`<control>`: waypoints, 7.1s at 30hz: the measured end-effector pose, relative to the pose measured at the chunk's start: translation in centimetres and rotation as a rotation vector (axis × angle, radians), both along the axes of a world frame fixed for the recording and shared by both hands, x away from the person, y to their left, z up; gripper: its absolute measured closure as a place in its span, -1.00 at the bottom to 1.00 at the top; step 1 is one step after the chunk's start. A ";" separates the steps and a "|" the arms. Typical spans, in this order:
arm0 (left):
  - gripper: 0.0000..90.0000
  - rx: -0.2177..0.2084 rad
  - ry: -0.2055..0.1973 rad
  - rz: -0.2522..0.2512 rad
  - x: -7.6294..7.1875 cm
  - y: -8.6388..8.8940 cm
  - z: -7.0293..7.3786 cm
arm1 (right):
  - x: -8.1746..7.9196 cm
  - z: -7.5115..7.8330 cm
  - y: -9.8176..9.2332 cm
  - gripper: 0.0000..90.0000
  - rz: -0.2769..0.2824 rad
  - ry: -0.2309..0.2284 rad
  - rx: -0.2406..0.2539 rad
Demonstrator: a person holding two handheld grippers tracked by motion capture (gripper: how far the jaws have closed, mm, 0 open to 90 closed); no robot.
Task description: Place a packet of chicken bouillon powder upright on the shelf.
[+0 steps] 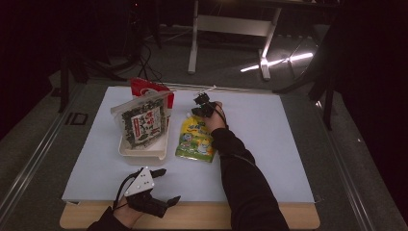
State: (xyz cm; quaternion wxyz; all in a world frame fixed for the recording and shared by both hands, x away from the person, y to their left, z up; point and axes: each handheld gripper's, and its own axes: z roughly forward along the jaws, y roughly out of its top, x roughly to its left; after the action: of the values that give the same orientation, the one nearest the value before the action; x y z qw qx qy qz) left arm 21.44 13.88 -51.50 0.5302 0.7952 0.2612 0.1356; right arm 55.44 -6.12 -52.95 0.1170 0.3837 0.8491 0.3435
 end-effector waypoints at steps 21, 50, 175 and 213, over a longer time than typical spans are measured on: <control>-0.92 0.007 0.010 -0.007 0.2 -0.2 -0.2 | -2.2 -0.9 0.4 1.00 0.076 0.053 0.014; -0.92 0.004 0.004 -0.005 0.5 -0.4 0.1 | -9.5 -0.9 -0.3 1.00 0.203 0.046 0.002; -0.92 0.016 0.021 -0.005 1.5 -0.7 -0.7 | -13.8 4.7 -8.1 1.00 0.309 0.099 -0.137; -0.45 0.000 0.028 0.123 4.6 1.4 2.8 | -22.6 13.4 -8.5 1.00 0.511 -0.193 0.010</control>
State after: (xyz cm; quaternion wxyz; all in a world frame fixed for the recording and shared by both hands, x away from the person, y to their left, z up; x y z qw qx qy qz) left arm 26.04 15.28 -48.69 0.5174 0.7793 0.3169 0.1567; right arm 32.87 -14.59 -39.57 0.1051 0.1230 0.9017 0.4009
